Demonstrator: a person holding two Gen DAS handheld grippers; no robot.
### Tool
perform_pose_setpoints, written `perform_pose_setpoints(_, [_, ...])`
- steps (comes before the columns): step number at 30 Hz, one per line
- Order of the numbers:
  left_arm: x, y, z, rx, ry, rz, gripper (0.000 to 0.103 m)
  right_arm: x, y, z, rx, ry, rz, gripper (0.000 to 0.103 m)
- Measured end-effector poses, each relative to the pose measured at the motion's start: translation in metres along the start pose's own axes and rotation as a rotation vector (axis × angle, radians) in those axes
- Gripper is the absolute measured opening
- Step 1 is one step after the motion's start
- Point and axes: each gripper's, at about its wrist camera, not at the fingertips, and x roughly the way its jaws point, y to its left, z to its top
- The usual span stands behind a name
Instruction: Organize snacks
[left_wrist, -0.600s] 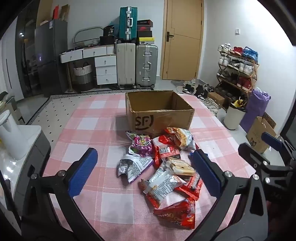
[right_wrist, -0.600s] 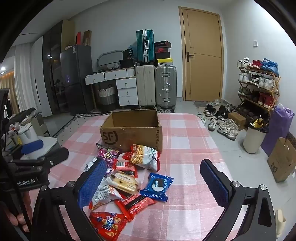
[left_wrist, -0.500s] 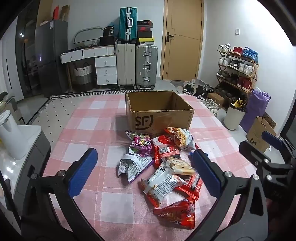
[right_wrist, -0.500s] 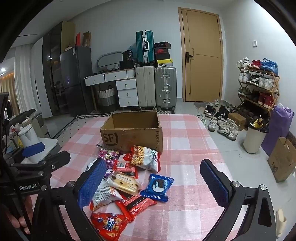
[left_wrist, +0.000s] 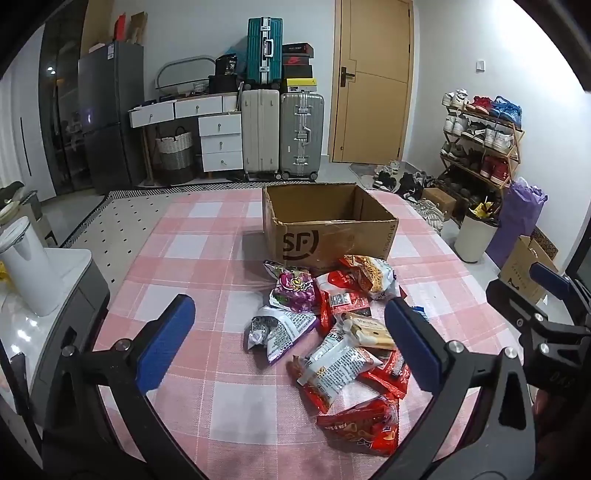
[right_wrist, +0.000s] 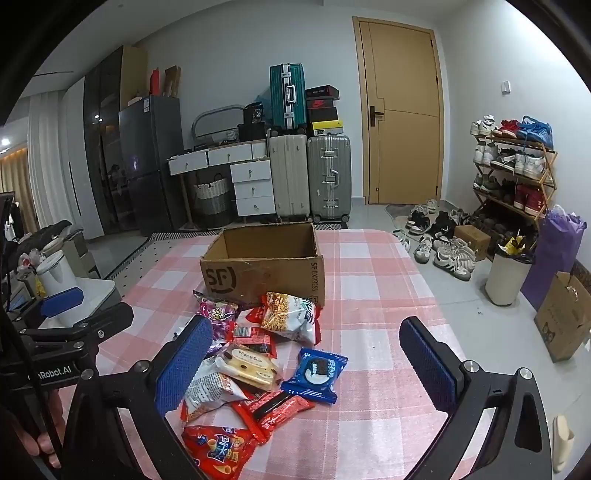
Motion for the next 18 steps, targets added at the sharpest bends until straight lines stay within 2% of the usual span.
perform_pose_setpoints(18, [-0.0024, 0.0053, -0.0011, -0.004, -0.005, 0.008, 0.102, 0.0010, 0.0054, -0.0014, 0.002, -0.013, 0.026, 0.103])
